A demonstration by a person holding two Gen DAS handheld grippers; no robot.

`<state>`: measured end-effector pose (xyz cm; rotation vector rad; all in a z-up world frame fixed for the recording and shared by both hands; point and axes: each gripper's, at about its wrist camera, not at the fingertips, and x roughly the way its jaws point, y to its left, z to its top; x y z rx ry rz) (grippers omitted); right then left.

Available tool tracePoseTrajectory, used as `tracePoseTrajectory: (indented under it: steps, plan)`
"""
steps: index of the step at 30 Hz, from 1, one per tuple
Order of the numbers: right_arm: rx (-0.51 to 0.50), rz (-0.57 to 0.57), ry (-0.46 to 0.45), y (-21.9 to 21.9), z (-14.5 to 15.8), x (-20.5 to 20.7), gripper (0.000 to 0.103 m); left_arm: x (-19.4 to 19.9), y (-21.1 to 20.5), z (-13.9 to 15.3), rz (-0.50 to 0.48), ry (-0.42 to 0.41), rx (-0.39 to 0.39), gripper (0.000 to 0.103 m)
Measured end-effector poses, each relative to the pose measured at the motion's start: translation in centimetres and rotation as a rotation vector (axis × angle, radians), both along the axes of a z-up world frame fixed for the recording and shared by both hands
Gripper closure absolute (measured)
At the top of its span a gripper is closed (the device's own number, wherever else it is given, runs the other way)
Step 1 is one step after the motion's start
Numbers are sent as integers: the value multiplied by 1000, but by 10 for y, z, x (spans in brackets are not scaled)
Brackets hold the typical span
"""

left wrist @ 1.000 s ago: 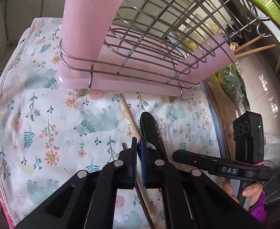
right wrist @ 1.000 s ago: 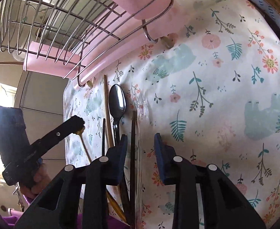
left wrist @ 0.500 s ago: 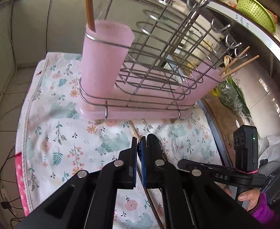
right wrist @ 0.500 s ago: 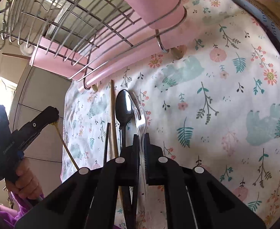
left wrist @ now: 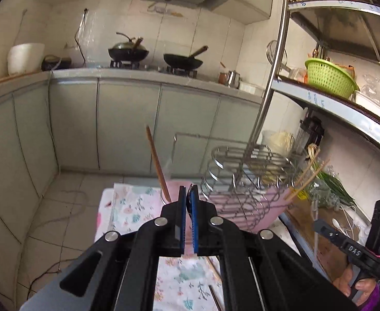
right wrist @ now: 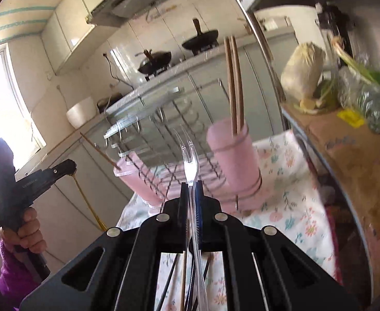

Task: Organize utensils
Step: 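Lift both utensils and carry them above the pink cup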

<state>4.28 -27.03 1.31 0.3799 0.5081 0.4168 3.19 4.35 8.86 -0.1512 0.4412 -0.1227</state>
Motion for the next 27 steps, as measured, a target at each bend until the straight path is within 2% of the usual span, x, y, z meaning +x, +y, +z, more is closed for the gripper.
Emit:
tracePoseTrajectory:
  steps: [4, 7, 12, 16, 22, 27]
  plan:
    - [10, -48, -173, -13, 39, 8, 97, 0, -3, 33, 80, -138, 71, 100]
    - [19, -79, -284, -15, 60, 16, 97, 4, -7, 52, 130, -212, 107, 100]
    - [23, -114, -396, -12, 78, 36, 97, 19, -13, 62, 225, -295, 198, 100]
    - [19, -124, -442, -6, 85, 54, 97, 37, -22, 54, 266, -309, 293, 100]
    - [-18, -150, -516, 1, 91, 69, 97, 60, -38, 23, 247, -286, 386, 100]
    - [-58, -167, -540, 5, 86, 84, 97, 70, -45, 2, 213, -249, 392, 100]
